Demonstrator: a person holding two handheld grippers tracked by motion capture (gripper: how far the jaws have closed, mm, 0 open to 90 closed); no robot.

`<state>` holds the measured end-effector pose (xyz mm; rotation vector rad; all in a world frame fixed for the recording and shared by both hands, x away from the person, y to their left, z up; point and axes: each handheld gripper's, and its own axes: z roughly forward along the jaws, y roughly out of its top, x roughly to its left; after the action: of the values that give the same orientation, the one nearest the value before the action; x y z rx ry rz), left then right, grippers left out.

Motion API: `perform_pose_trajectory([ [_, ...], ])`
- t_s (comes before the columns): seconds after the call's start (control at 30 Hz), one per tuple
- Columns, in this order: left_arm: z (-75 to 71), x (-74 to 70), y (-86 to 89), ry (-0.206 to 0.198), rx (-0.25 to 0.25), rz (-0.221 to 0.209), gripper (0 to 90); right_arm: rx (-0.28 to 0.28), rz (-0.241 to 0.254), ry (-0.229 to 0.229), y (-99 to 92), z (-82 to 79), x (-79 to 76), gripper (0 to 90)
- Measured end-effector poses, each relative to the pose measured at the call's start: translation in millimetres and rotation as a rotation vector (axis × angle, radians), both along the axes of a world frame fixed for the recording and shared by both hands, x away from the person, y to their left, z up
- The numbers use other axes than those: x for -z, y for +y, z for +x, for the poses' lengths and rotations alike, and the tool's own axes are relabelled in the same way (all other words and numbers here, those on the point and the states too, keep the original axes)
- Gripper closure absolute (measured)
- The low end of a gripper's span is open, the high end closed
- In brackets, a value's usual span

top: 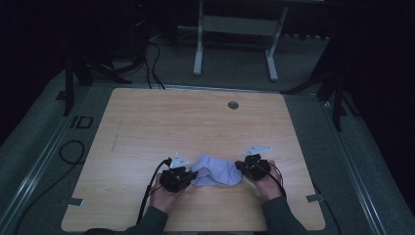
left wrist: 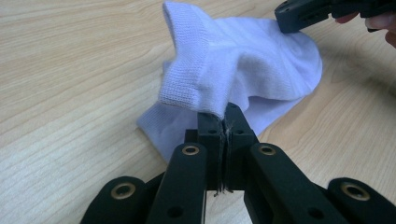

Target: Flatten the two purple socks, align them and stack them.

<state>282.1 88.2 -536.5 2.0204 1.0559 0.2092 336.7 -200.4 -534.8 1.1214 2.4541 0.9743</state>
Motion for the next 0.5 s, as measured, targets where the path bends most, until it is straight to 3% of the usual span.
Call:
perform_pose_trajectory([
  [0.37,1.0,7.7,3.9,0.073,0.021,0.025,88.0,0.022,-0.015,0.016,1.2,1.9,8.6,88.2],
  [0.5,1.2,7.3,6.6,0.083,0.025,0.03,87.9,0.027,-0.015,0.022,1.2,2.6,10.7,88.1],
])
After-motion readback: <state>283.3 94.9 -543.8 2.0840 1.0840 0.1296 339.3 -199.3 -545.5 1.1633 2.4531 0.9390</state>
